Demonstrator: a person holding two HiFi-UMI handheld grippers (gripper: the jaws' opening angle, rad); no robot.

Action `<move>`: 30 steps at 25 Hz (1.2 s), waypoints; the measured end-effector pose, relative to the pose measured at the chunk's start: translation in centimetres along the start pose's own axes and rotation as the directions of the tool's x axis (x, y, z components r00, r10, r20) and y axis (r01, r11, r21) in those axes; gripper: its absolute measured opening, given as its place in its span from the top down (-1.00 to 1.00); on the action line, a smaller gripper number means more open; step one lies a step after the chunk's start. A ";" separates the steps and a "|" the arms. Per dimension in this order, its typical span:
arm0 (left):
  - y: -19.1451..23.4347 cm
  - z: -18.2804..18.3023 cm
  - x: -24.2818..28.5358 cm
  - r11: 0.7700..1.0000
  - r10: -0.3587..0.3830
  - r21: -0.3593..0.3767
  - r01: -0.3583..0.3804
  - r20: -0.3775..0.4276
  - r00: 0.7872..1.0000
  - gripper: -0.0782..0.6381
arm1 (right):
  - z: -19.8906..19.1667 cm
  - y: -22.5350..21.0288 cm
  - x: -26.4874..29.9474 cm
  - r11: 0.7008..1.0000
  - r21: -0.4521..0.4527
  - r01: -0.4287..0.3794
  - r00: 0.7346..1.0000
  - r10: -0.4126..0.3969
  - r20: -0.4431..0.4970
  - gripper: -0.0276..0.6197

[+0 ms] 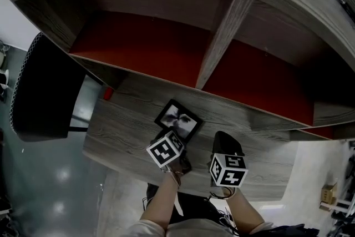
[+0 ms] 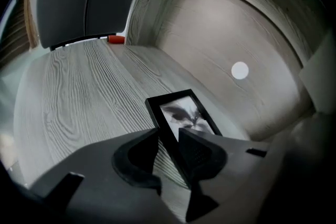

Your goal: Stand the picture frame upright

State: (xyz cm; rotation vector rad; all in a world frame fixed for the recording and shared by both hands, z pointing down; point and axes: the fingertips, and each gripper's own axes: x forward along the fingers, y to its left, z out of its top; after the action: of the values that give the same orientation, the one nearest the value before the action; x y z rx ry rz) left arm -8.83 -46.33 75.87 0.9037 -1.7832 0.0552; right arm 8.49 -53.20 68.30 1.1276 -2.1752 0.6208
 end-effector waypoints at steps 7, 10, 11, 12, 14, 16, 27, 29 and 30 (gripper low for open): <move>0.0 -0.1 0.0 0.999 0.014 0.034 -0.013 -0.028 1.000 0.43 | 0.0 0.6 -0.1 1.000 0.005 -0.007 1.000 0.007 0.001 0.82; 0.2 0.1 -0.1 1.000 -0.005 0.022 0.005 -0.034 0.999 0.49 | 0.2 0.7 -0.2 1.000 0.011 -0.006 1.000 0.006 0.006 0.82; 0.3 0.1 -0.1 1.000 -0.010 0.020 0.011 -0.042 0.999 0.50 | 0.2 0.6 -0.3 1.000 0.014 -0.004 1.000 0.004 0.008 0.82; 0.3 0.0 -0.2 1.000 -0.017 0.023 0.018 -0.049 0.999 0.51 | 0.2 0.5 -0.3 1.000 0.016 -0.002 1.000 0.002 0.009 0.82; 0.5 0.0 -0.5 0.998 -0.032 0.048 0.035 -0.060 0.998 0.54 | 0.3 0.5 -0.3 1.000 0.022 0.002 1.000 -0.002 0.011 0.82; 0.8 0.0 -0.9 0.995 -0.049 0.085 0.055 -0.074 0.996 0.55 | 0.4 0.5 -0.4 1.000 0.026 0.005 1.000 -0.005 0.015 0.82; 2.7 -0.2 -3.1 0.934 -0.126 0.314 0.172 -0.161 0.979 0.57 | 0.4 2.4 -0.3 0.999 0.043 -0.004 1.000 0.003 0.022 0.82; 2.9 0.1 -3.7 0.926 -0.140 0.329 0.186 -0.157 0.978 0.57 | 0.4 2.9 -0.4 0.999 0.045 -0.006 1.000 0.005 0.023 0.82; 3.0 0.2 -4.0 0.922 -0.147 0.336 0.192 -0.154 0.977 0.57 | 0.4 3.2 -0.5 0.999 0.045 -0.006 1.000 0.005 0.025 0.82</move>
State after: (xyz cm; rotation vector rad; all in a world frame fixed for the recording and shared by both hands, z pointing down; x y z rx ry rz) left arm -10.30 -42.11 73.61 1.2790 -1.5961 0.3201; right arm 5.91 -51.50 67.29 1.1589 -2.1961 0.6653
